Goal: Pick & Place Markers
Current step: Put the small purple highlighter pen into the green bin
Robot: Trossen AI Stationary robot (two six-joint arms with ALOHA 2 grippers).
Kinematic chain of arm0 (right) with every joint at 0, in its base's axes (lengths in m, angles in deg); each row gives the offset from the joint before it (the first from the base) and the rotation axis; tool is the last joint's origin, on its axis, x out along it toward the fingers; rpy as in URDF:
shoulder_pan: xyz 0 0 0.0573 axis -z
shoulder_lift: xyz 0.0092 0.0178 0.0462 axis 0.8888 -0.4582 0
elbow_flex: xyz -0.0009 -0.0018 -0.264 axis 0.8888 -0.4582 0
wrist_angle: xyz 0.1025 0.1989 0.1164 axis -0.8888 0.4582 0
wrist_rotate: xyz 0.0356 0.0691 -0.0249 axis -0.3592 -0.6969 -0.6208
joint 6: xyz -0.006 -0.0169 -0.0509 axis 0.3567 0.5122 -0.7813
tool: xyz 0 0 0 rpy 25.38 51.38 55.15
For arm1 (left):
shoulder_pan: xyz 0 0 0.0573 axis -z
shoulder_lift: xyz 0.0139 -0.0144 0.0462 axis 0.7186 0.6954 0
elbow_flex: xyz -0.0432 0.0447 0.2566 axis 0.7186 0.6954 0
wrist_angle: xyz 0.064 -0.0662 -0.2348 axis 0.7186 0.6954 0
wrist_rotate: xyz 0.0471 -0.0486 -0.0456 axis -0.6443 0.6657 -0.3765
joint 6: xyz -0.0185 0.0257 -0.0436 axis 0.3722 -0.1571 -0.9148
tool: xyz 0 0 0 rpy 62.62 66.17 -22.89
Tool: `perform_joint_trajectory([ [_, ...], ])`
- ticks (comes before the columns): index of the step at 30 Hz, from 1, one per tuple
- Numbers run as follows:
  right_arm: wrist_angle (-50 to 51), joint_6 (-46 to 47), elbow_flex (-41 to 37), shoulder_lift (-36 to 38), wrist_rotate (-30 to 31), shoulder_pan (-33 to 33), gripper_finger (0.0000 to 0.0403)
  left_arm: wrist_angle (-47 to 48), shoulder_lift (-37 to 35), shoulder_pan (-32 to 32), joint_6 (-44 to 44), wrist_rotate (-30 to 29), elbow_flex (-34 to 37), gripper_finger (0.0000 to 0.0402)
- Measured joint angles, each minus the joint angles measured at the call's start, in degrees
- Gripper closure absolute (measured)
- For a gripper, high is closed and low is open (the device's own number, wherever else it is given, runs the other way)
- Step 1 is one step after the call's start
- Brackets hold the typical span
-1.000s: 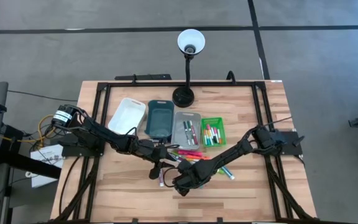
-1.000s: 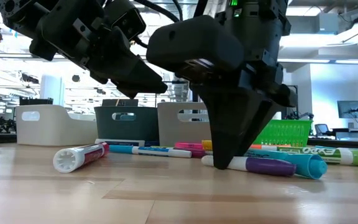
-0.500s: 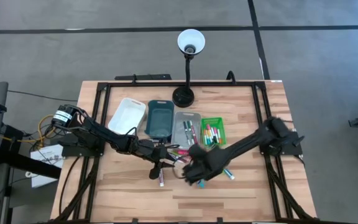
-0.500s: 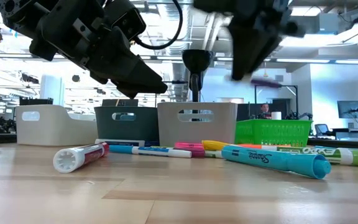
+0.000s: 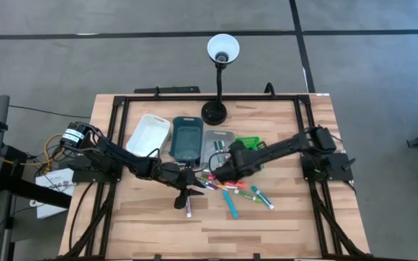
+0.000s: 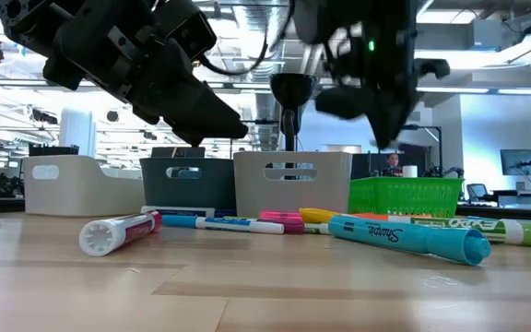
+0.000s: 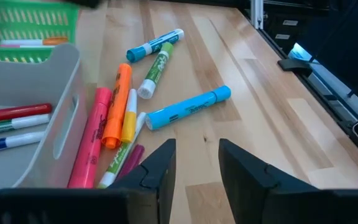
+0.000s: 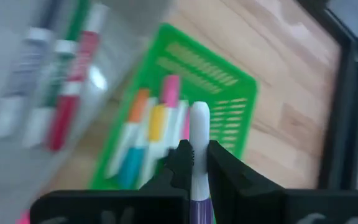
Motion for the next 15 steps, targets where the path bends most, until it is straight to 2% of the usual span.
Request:
perform_joint_trajectory([
  [3,1.71,-1.14,-3.00,0.66,-1.36,2.67,0.0388,-0.04,0.00,0.69,0.09,0.04,-0.02,0.0285],
  [7,5.21,-3.52,-3.18,4.94,-1.66,5.10,0.0378,-0.04,0.00,1.24,0.46,0.04,-0.02,0.0285],
  [12,3.99,-4.99,-4.35,13.03,4.33,5.85,0.0387,-0.04,0.00,1.28,0.45,0.03,-0.02,0.0285],
  [15,-3.05,-3.20,-10.60,19.11,6.93,5.78,0.0388,-0.04,0.00,1.44,0.41,0.02,-0.02,0.0285],
])
